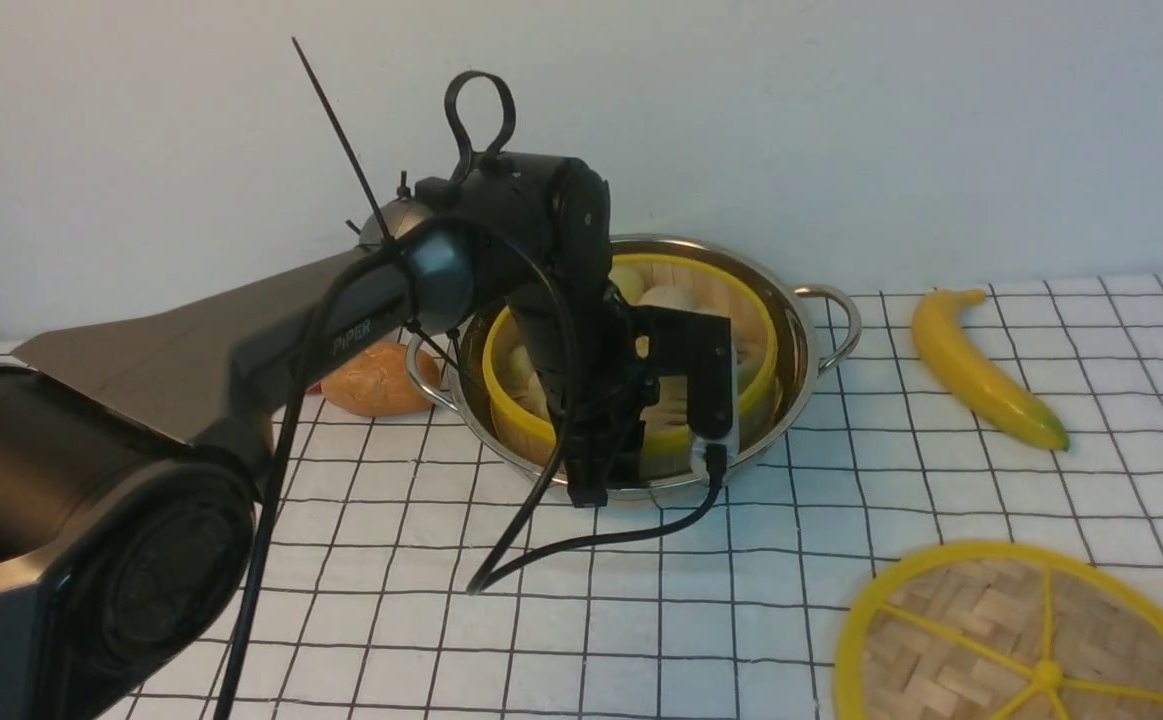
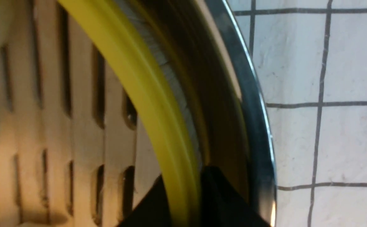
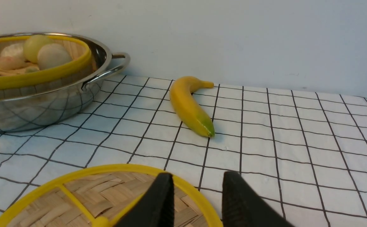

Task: Place the steamer in the pot on the white tablecloth, and put the lid on the steamer.
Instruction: 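Place the bamboo steamer basket with dumplings into the steel pot with the left gripper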

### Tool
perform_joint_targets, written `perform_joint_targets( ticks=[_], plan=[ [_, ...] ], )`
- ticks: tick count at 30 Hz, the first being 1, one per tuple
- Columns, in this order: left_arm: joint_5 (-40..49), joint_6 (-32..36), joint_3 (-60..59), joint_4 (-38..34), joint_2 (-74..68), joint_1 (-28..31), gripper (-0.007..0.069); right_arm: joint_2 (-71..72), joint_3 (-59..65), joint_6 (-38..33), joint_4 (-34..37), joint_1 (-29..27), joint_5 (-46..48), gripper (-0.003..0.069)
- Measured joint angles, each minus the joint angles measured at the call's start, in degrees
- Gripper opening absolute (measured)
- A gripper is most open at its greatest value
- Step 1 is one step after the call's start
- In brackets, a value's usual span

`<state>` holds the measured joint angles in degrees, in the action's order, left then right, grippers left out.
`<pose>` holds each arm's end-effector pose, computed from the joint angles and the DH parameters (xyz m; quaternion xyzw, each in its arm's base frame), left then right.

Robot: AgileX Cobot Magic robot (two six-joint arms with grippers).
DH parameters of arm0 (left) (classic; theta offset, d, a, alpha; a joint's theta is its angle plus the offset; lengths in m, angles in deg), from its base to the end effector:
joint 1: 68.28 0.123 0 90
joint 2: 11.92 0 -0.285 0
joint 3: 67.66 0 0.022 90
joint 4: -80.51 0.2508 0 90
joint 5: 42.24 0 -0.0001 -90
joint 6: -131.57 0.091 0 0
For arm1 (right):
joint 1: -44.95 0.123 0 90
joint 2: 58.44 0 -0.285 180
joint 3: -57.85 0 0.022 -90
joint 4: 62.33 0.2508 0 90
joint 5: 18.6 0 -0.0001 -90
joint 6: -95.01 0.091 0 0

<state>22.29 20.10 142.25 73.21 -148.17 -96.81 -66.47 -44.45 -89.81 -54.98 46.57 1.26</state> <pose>0.4055 -0.2323 0.1814 0.7304 0.6758 -0.0287 0.0950 0.0537 0.0055 0.1791 -0.0099 0.7955 0.0369 0.6047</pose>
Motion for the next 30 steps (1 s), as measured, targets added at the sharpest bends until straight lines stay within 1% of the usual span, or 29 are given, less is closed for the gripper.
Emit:
perform_joint_targets(
  ticks=[1,2,3,4,6,7,8,9,11,14,17,21,25,30],
  plan=[
    [0.0,0.0,0.1,0.0,0.1,0.0,0.0132,0.0,0.0,0.0,0.0,0.0,0.0,0.0243],
    [0.0,0.0,0.2,0.0,0.2,0.0,0.0183,0.0,0.0,0.0,0.0,0.0,0.0,0.0243],
    [0.1,0.0,0.3,0.1,0.2,0.0,0.0208,0.0,0.0,0.0,0.0,0.0,0.0,0.0243],
    [0.1,0.0,0.5,0.1,0.2,0.0,0.0268,0.0,0.0,0.0,0.0,0.0,0.0,0.0243],
    [-0.2,0.0,0.5,0.3,0.2,0.0,0.0353,0.0,0.0,0.0,0.0,0.0,0.0,0.0243],
    [-0.3,0.0,0.6,0.3,0.2,0.0,0.0369,0.0,0.0,0.0,0.0,0.0,0.0,0.0243],
    [-0.8,-0.1,0.6,0.5,0.3,0.0,0.0437,0.0,0.0,0.0,0.0,0.0,0.0,0.0243],
    [-0.8,-0.1,0.6,0.5,0.3,0.0,0.0444,0.0,0.0,0.0,0.0,0.0,0.0,0.0243],
    [-1.1,-1.1,0.6,0.9,0.5,0.0,0.0526,0.0,0.0,0.0,0.0,0.0,0.0,0.0243],
    [-0.9,-3.5,0.6,1.2,0.9,0.0,0.0588,0.0,0.0,0.0,0.0,0.0,0.0,0.0243],
    [-0.6,-5.4,0.6,2.4,1.2,0.0,0.0611,0.0,0.0,0.0,0.0,0.0,0.0,0.0243],
    [-0.3,-6.6,0.6,3.2,1.4,0.0,0.0606,0.0,0.0,0.0,0.0,0.0,0.0,0.0243],
    [0.0,-7.0,0.6,3.4,1.4,0.0,0.0568,0.0,0.0,0.0,0.0,0.0,0.0,0.0243],
    [0.9,-7.1,1.2,3.6,1.4,0.0,0.0549,0.0,0.0,0.0,0.0,0.0,0.0,0.0243]
  ],
)
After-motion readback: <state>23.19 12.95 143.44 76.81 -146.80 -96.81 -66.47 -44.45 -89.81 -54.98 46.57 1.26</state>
